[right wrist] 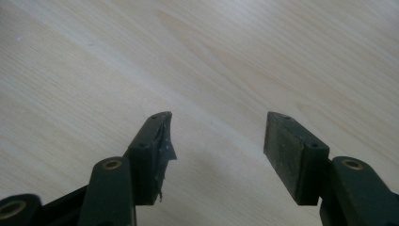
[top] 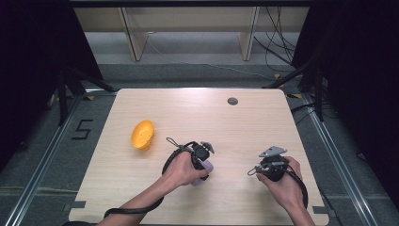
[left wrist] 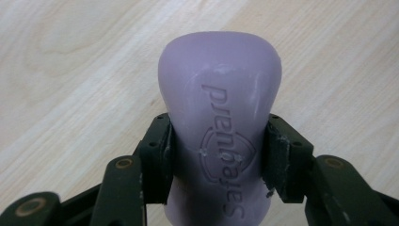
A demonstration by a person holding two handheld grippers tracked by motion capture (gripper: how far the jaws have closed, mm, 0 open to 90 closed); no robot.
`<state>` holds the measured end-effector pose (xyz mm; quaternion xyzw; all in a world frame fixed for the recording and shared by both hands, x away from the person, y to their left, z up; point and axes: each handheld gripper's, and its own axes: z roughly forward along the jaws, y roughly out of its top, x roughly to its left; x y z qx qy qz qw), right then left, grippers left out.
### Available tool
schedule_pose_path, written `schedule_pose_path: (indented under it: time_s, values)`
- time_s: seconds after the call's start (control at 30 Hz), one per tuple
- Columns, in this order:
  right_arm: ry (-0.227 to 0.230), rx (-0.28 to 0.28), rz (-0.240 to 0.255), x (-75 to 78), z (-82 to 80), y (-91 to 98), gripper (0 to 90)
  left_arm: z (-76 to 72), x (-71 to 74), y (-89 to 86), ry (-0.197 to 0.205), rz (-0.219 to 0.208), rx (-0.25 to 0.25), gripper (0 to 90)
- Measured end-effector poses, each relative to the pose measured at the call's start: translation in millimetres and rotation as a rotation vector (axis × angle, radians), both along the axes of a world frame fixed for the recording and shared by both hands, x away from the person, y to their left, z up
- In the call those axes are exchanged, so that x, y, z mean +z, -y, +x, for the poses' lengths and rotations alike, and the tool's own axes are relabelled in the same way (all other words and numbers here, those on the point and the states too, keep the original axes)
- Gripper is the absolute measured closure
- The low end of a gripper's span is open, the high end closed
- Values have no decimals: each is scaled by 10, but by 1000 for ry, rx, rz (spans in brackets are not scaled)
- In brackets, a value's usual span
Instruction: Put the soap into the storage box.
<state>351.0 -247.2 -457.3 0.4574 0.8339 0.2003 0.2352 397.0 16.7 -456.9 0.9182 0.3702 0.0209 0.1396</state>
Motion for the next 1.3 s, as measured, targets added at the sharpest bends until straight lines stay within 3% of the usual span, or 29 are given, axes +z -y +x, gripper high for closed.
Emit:
schedule_pose_path:
  time_s: [0.17, 0.3, 0.5, 0.53, 0.73, 0.8, 0.83, 1.3]
  values:
    - [-1, 0, 0, -1, -2, 0, 425, 21, 43, -90, 12, 5, 38, 490]
    - [1, 4, 1, 0, 0, -1, 425, 64, 90, -215, 38, 6, 98, 490]
    - [-1, 4, -1, -1, 4, -8, 425, 105, 127, -336, 40, 10, 132, 490]
    - [3, 7, -5, -2, 7, -6, 425, 107, 144, -366, 23, -3, 181, 490]
    - [1, 3, -2, -1, 7, -13, 425, 158, 196, -497, 30, -8, 224, 490]
    - [2, 2, -2, -1, 7, -14, 424, 179, 206, -551, 43, 6, 203, 490]
    - [3, 2, -2, 0, 7, -14, 424, 166, 204, -554, 31, -5, 237, 490]
    - [2, 2, 1, 1, 11, -18, 423, 165, 229, -670, 20, -9, 257, 490]
